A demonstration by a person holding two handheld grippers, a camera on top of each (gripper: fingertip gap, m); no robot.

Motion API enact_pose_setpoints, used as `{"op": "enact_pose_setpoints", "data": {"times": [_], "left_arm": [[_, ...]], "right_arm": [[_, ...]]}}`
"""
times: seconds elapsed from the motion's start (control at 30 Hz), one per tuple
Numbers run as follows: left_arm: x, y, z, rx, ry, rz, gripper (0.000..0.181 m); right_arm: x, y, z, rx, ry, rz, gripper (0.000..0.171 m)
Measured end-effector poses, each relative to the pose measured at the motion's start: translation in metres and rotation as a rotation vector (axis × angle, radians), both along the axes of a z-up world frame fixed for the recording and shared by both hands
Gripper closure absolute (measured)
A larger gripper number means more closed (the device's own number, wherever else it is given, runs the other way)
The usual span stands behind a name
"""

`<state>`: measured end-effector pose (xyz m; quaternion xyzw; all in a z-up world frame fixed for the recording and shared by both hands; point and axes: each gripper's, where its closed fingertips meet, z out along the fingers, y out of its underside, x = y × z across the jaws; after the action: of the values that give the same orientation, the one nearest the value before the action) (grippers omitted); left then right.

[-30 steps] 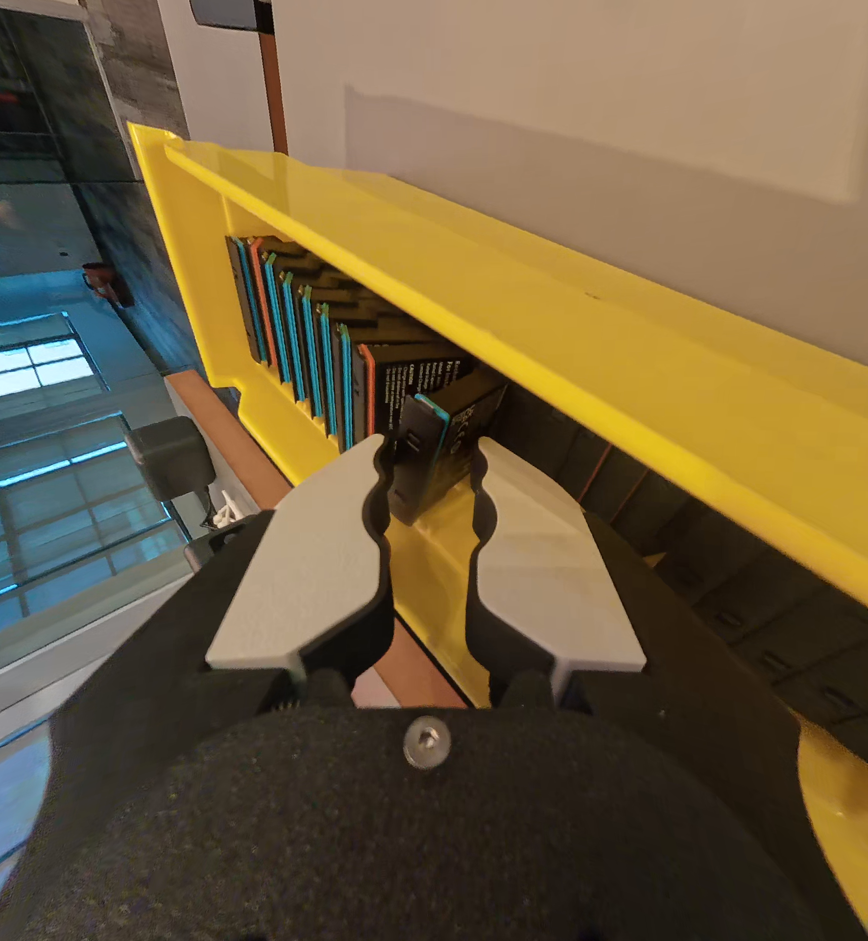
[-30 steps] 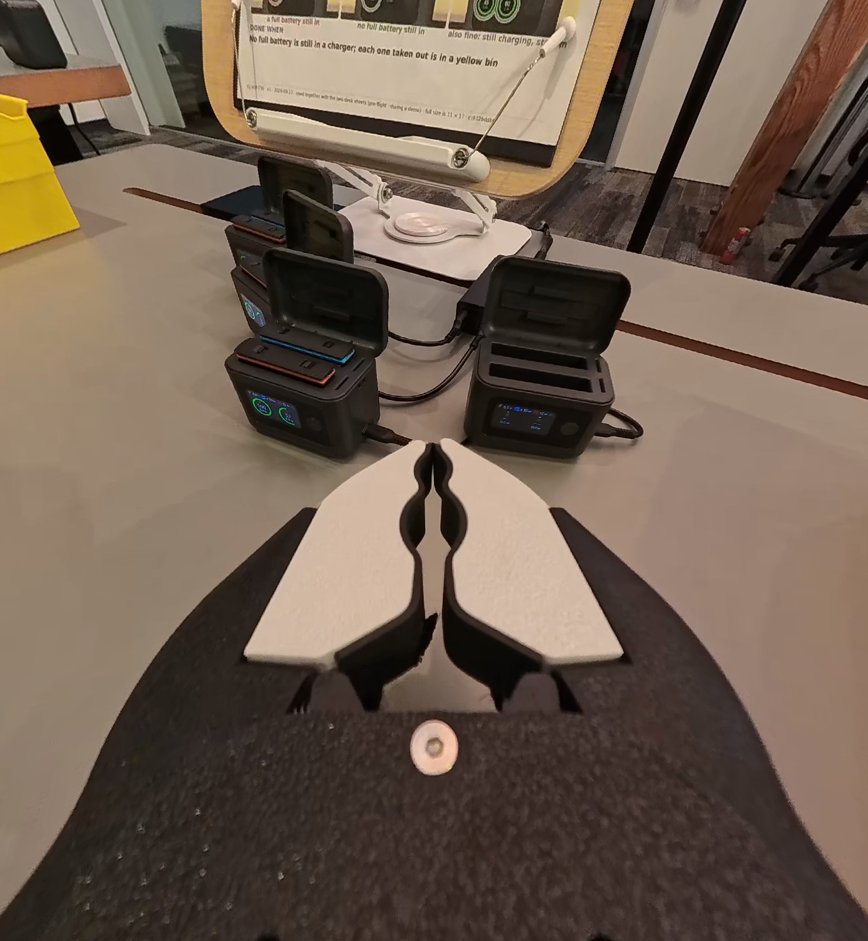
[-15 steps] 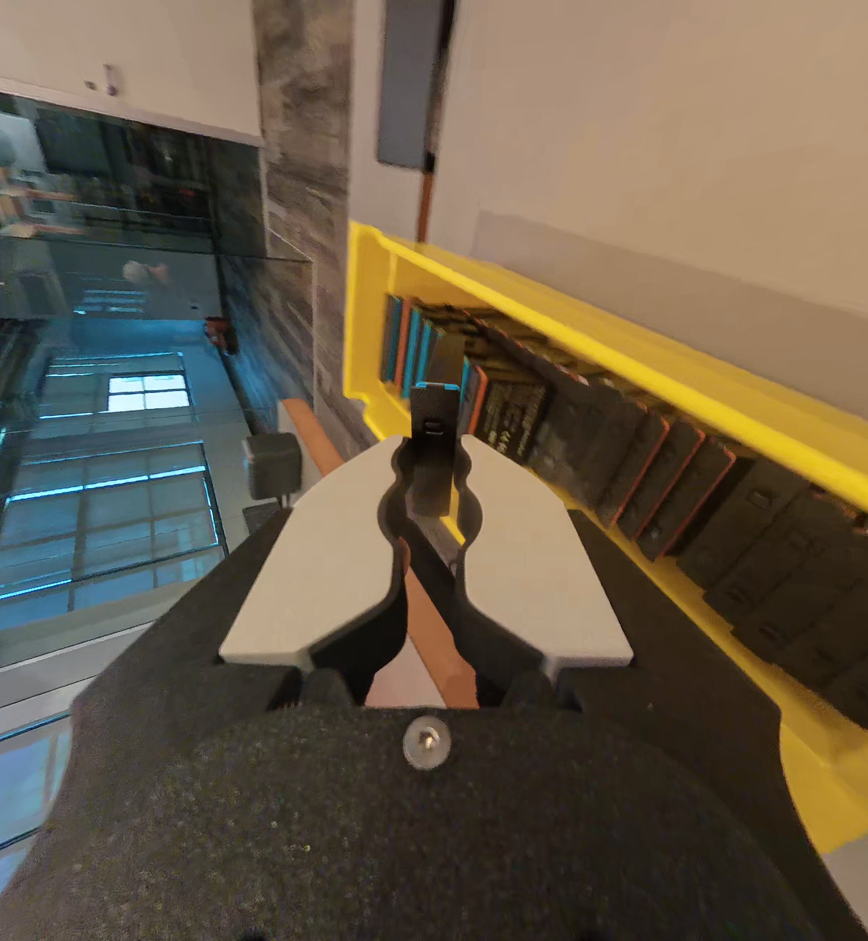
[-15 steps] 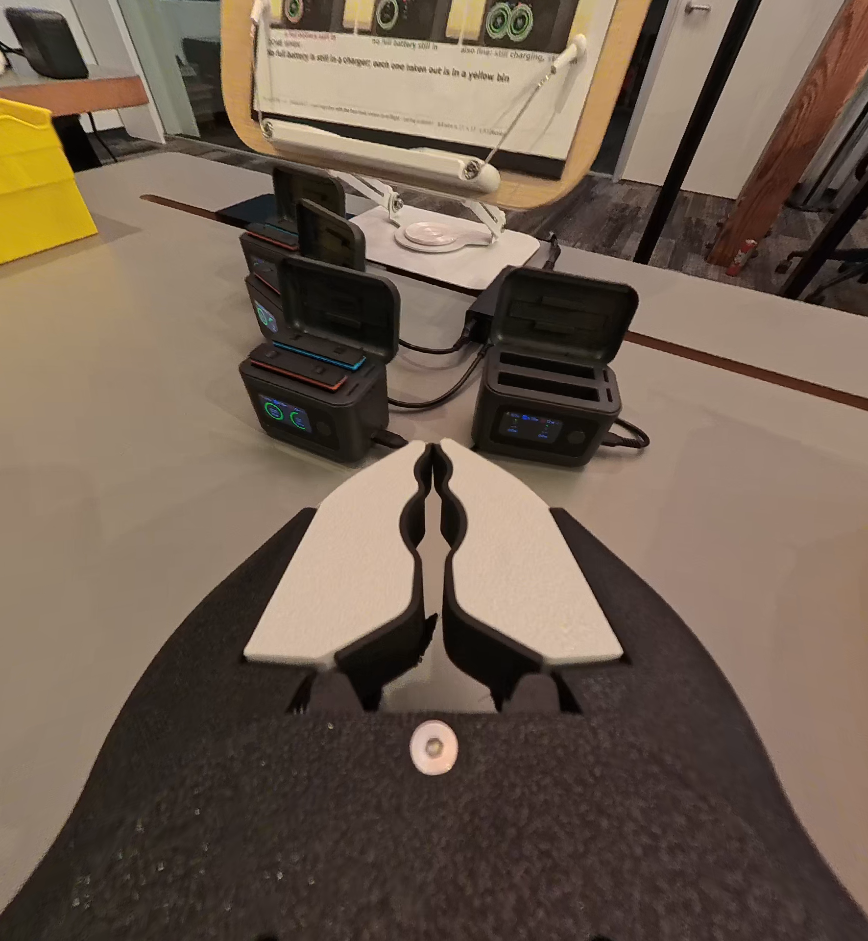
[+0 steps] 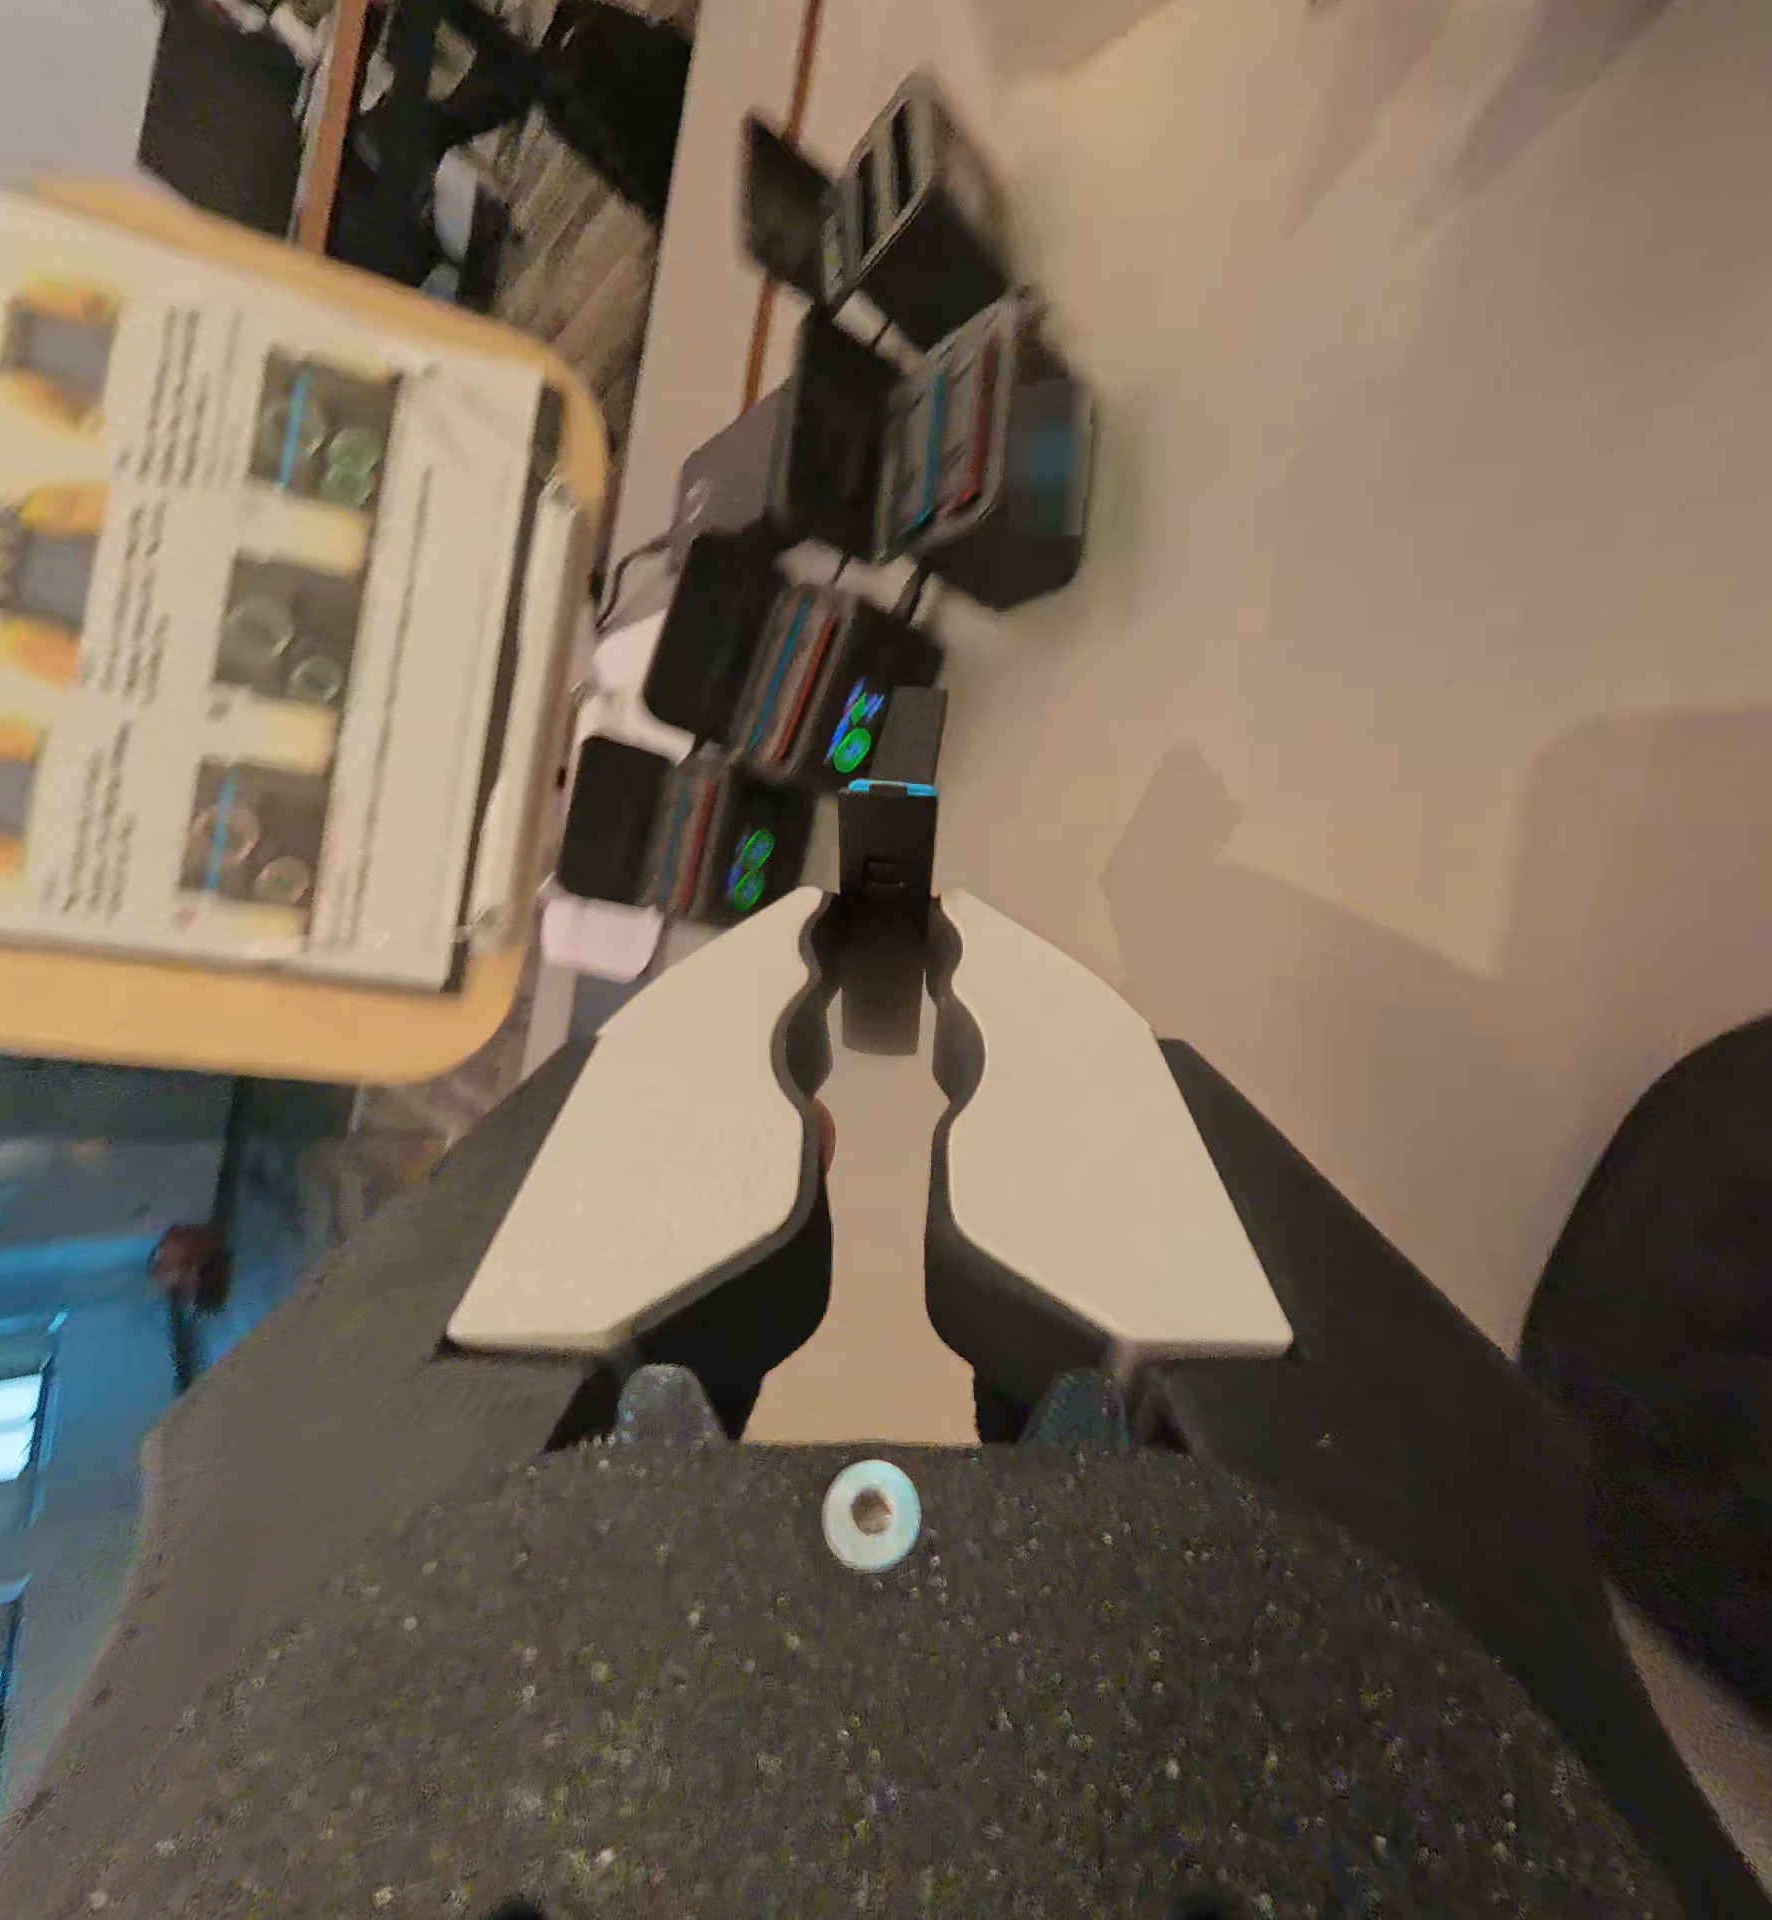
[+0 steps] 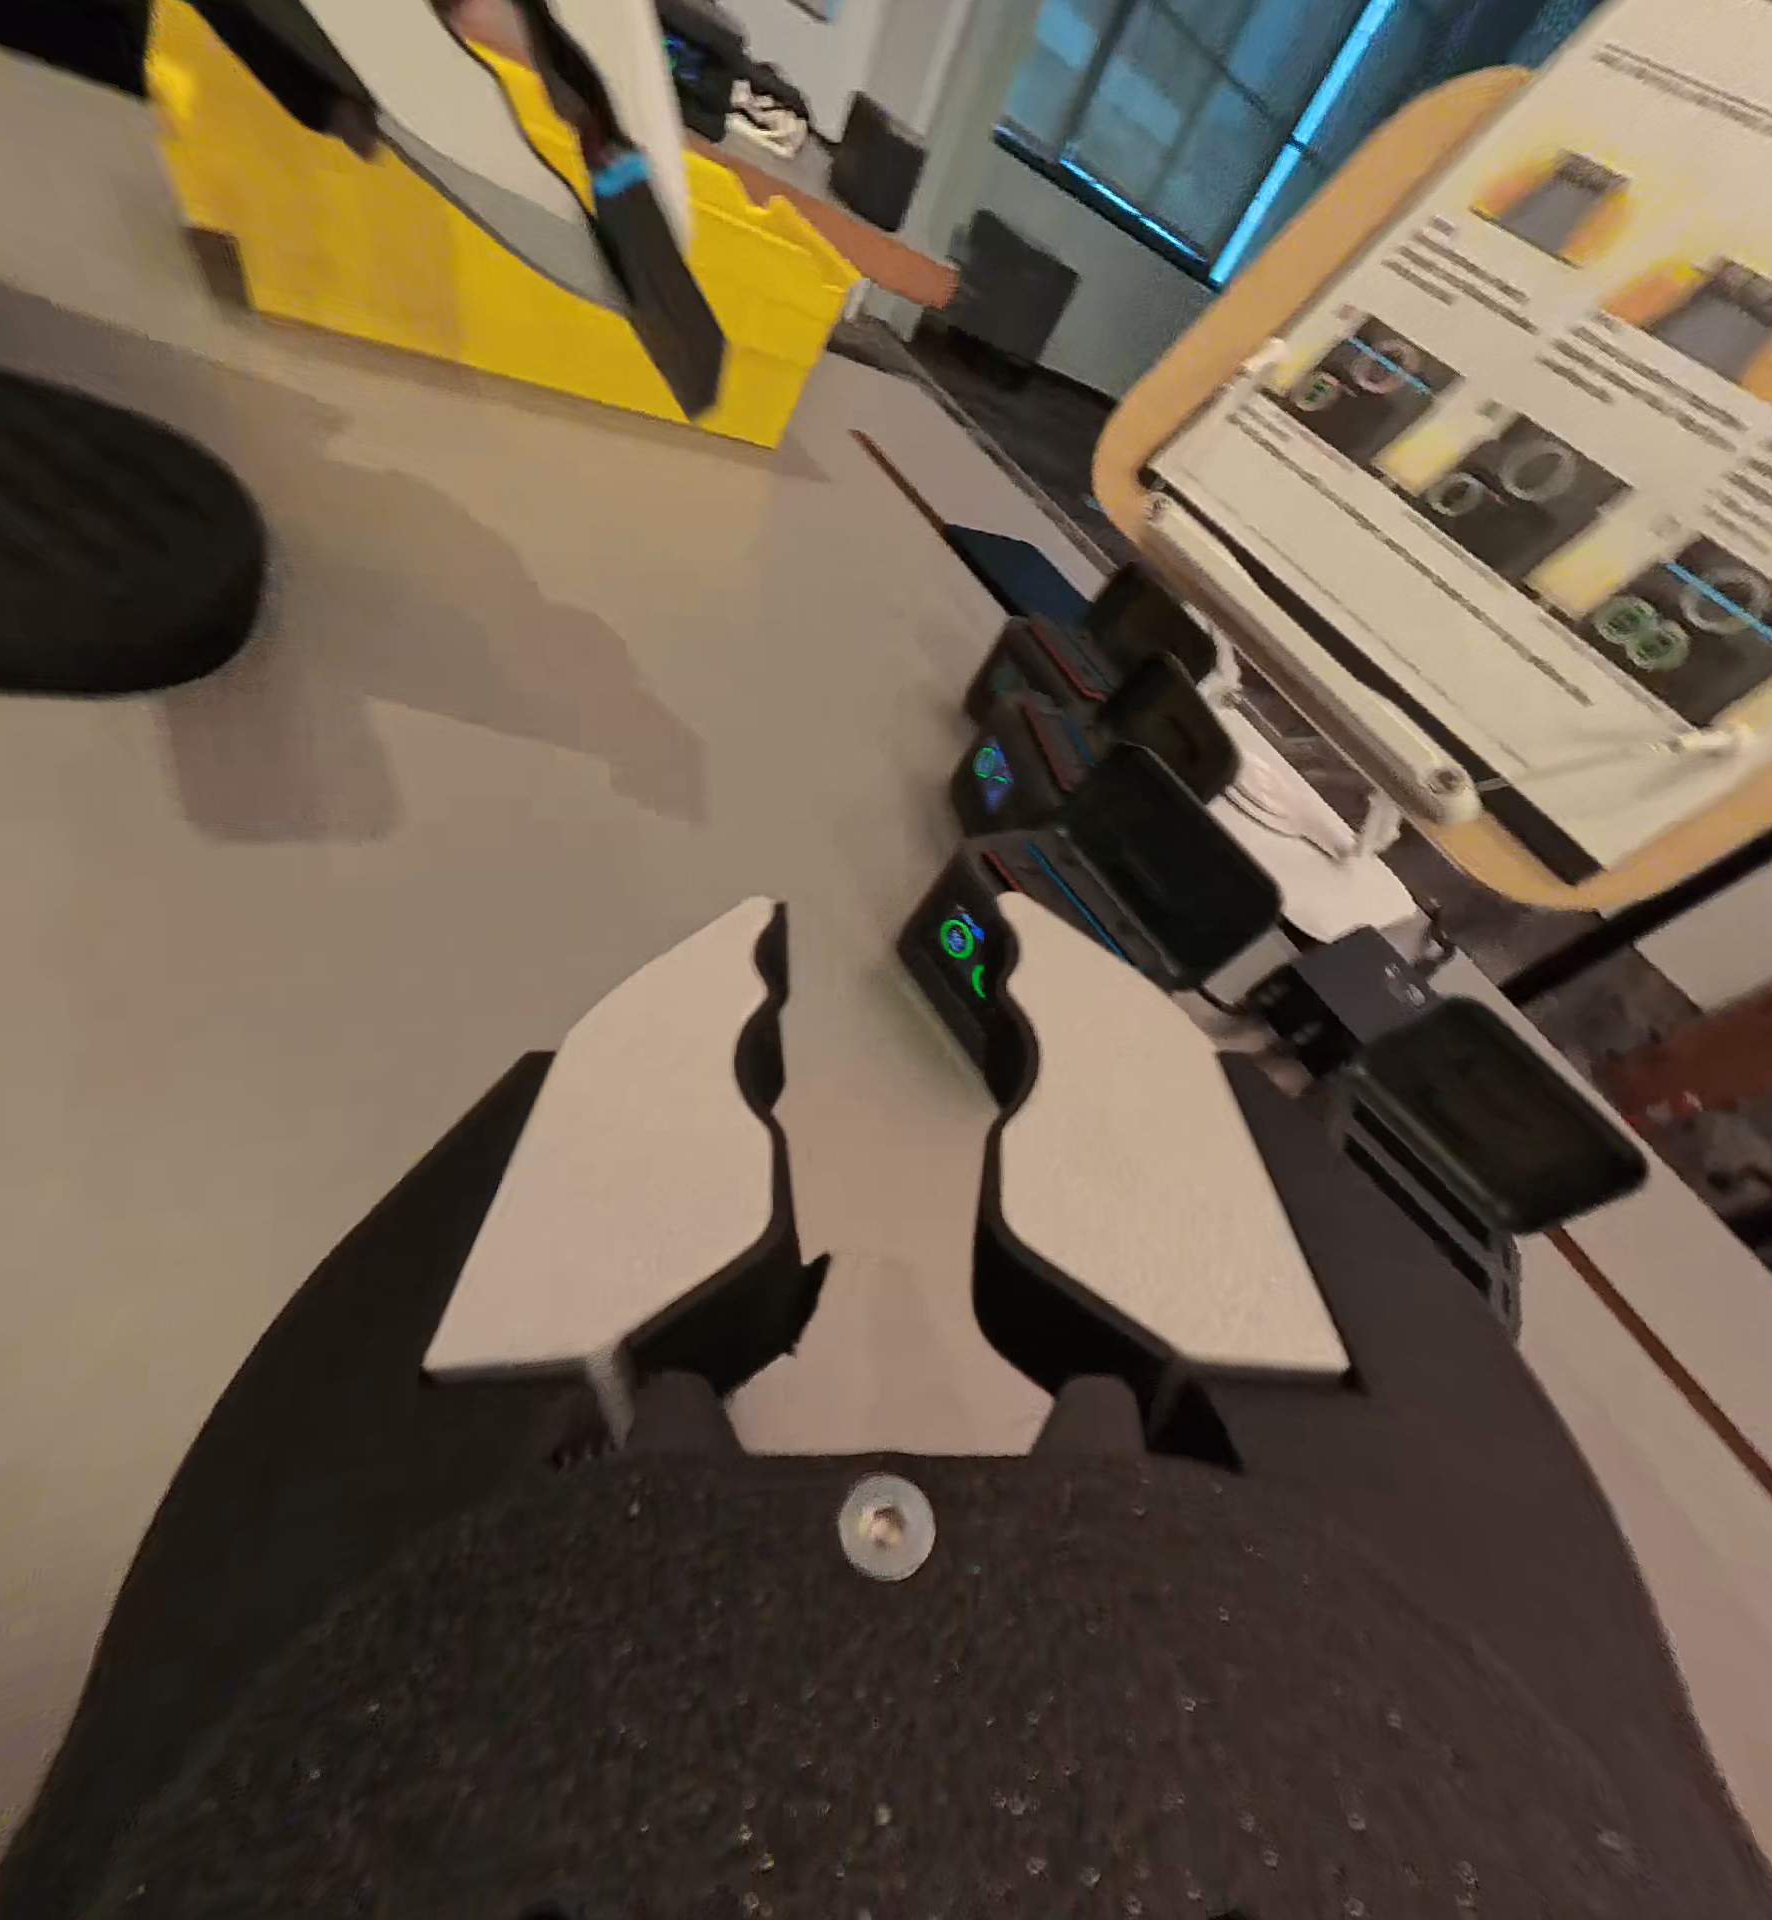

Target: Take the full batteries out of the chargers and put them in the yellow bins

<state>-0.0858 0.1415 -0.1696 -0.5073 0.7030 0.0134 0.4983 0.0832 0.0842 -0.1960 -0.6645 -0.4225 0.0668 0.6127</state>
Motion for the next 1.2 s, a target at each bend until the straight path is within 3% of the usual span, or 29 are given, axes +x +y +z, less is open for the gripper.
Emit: {"op": "enact_pose_setpoints", "data": {"times": [0.13, 0.3, 0.4, 0.5, 0.63, 0.7, 0.77, 0.83, 1.03, 1.2], "left_arm": [[0.055, -0.034, -0.027, -0.078, -0.019, -0.124, 0.166], [0.103, -0.068, -0.049, -0.136, -0.037, -0.224, 0.165], [0.119, -0.08, -0.056, -0.158, -0.037, -0.257, 0.165], [0.125, -0.086, -0.06, -0.172, -0.035, -0.278, 0.165], [0.127, -0.088, -0.054, -0.195, -0.092, -0.292, 0.165], [0.129, -0.091, -0.047, -0.222, -0.165, -0.316, 0.162], [0.13, -0.091, -0.036, -0.291, -0.271, -0.33, 0.14], [0.129, -0.092, -0.025, -0.435, -0.371, -0.338, 0.13], [0.134, -0.1, 0.013, -0.807, -0.706, -0.4, 0.138], [0.138, -0.114, 0.038, -0.969, -0.888, -0.48, 0.148]], "right_arm": [[-0.018, -0.011, -0.008, 0.007, -0.072, 0.085, 0.112], [-0.035, -0.022, -0.027, -0.036, -0.147, 0.16, 0.107], [-0.042, -0.026, -0.036, -0.018, -0.2, 0.183, 0.121], [-0.042, -0.029, -0.036, 0.03, -0.24, 0.198, 0.159], [-0.041, -0.032, -0.032, 0.018, -0.213, 0.215, 0.16], [-0.04, -0.033, -0.026, 0.008, -0.156, 0.226, 0.161], [-0.04, -0.034, -0.014, -0.006, -0.048, 0.242, 0.161], [-0.038, -0.038, 0.008, -0.03, 0.139, 0.281, 0.161], [-0.018, -0.053, 0.077, -0.108, 0.735, 0.467, 0.161], [-0.015, -0.058, 0.086, -0.133, 0.842, 0.528, 0.161]]}}
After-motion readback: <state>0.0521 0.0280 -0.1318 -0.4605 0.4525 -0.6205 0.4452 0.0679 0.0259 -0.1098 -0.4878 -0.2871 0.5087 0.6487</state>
